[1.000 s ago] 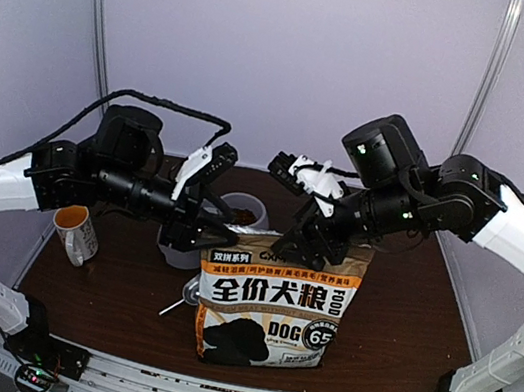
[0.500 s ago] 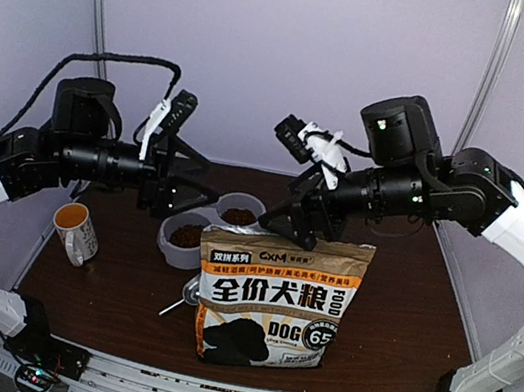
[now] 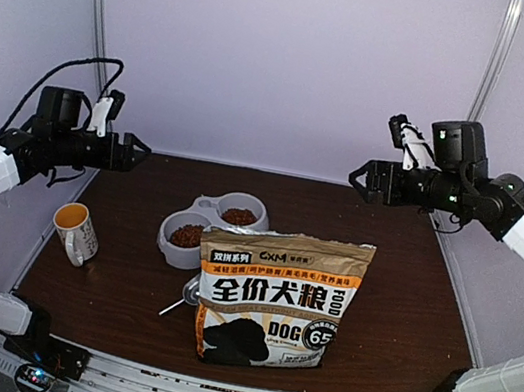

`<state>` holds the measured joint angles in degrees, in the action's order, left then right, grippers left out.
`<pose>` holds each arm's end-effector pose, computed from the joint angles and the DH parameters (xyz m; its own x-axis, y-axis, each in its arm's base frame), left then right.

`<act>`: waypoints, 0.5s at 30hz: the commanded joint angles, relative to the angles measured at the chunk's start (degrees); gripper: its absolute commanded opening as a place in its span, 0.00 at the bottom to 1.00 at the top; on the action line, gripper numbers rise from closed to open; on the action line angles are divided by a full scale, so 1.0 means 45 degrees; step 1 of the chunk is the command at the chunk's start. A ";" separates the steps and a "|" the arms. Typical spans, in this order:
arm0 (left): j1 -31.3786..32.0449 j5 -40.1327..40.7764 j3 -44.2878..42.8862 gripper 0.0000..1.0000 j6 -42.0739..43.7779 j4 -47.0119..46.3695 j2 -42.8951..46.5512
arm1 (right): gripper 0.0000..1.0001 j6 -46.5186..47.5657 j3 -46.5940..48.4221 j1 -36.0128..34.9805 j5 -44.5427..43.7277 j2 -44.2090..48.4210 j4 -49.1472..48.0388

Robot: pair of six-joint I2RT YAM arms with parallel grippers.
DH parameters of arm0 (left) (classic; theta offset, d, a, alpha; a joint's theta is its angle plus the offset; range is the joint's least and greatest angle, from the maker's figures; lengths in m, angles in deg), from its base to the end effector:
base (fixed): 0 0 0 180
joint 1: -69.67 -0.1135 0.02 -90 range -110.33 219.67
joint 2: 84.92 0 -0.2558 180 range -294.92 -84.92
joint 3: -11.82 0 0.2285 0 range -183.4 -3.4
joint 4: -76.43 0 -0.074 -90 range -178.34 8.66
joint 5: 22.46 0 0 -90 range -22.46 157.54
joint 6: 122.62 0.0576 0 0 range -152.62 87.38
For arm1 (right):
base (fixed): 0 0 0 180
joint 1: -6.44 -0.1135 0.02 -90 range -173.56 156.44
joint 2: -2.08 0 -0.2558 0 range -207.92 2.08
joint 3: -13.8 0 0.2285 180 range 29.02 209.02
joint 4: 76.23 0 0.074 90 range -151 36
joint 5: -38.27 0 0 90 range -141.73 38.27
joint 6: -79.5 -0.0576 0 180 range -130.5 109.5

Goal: Serve the pet food

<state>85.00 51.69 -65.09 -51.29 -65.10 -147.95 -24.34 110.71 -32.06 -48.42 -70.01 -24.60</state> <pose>0.2307 -0.0795 0.3424 -0.5383 -0.1717 -0.8251 0.3394 0.8519 -0.3988 0.2062 0.1683 0.3935 -0.5010 -0.0934 -0.8604 -0.5582 0.7946 0.2388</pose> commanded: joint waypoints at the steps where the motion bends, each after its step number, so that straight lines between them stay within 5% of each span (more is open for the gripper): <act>1: -0.2190 0.0151 0.1146 0.87 -0.0378 -0.0948 0.0281 | 0.90 -0.0809 -0.1878 0.1859 -0.0558 0.1021 -0.0679; 7: -0.5260 0.1316 0.2792 0.88 -0.0201 -0.2125 0.1154 | 0.91 -0.0918 -0.5159 0.5812 0.0149 0.2831 -0.2364; 15: -0.5561 0.6153 0.6893 0.96 0.0730 -0.6482 0.3542 | 0.90 -0.0698 -1.0270 0.8613 -0.0911 0.5158 -0.8002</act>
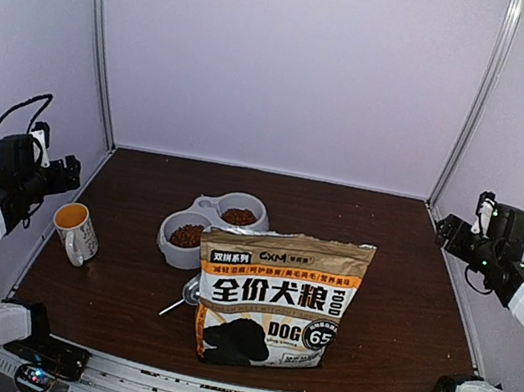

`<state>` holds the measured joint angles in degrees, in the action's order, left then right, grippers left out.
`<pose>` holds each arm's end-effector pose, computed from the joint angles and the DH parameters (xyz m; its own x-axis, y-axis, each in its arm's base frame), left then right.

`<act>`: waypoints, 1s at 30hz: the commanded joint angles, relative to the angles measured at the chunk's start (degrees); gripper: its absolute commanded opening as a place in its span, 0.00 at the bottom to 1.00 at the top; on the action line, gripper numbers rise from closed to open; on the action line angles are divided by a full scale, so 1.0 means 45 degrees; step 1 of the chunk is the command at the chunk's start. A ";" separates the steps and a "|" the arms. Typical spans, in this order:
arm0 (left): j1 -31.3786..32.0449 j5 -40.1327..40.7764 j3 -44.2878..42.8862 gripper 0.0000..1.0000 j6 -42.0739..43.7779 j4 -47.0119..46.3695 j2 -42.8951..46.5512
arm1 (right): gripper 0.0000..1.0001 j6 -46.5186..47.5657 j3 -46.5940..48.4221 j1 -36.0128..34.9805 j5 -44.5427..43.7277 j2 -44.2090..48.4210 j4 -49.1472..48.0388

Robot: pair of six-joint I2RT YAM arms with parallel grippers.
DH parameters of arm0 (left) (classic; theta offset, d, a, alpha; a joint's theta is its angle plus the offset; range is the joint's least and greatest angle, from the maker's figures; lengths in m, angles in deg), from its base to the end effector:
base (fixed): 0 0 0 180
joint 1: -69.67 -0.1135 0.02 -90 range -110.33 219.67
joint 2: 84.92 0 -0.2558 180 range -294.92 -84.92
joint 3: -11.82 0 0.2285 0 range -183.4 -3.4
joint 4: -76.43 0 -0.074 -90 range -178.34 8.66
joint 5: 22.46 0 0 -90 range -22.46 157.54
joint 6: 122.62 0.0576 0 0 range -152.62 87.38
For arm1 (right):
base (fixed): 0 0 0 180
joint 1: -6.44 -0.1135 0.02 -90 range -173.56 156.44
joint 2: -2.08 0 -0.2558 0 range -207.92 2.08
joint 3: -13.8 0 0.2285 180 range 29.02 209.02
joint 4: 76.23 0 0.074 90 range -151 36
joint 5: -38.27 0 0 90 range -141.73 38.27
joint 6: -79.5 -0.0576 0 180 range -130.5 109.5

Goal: Serve the pet food

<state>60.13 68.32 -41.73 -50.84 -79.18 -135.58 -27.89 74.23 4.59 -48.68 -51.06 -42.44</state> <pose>0.2055 0.0353 0.2746 -0.2876 -0.3654 -0.8853 -0.2823 0.9157 -0.2862 0.2107 0.0099 0.2885 -0.4494 0.2841 -0.8469 0.0571 0.9553 0.2901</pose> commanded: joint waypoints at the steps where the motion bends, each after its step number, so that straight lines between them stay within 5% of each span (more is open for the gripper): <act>1: -0.0034 0.2656 0.2291 0.96 0.0686 -0.4233 0.0981 | 0.90 0.0182 -0.2953 0.0496 -0.1222 0.1221 -0.4938; 8: -0.0015 0.2633 0.5161 0.97 0.1220 -0.9395 0.0430 | 0.90 0.0999 -0.6461 0.0528 -0.2964 0.0904 -1.0339; 14: -0.0017 0.2302 0.5600 0.97 0.1826 -1.2225 -0.1860 | 0.90 0.1244 -0.7537 0.0528 -0.3494 -0.0480 -1.3647; 19: 0.0006 0.2089 0.5611 0.97 0.2058 -1.3875 -0.3661 | 0.90 0.1418 -0.7301 0.0528 -0.3281 -0.2118 -1.5123; 30: 0.0216 0.2088 0.5356 0.98 0.2348 -1.3871 -0.4116 | 0.90 0.1669 -0.6990 0.0527 -0.3187 -0.3020 -1.5390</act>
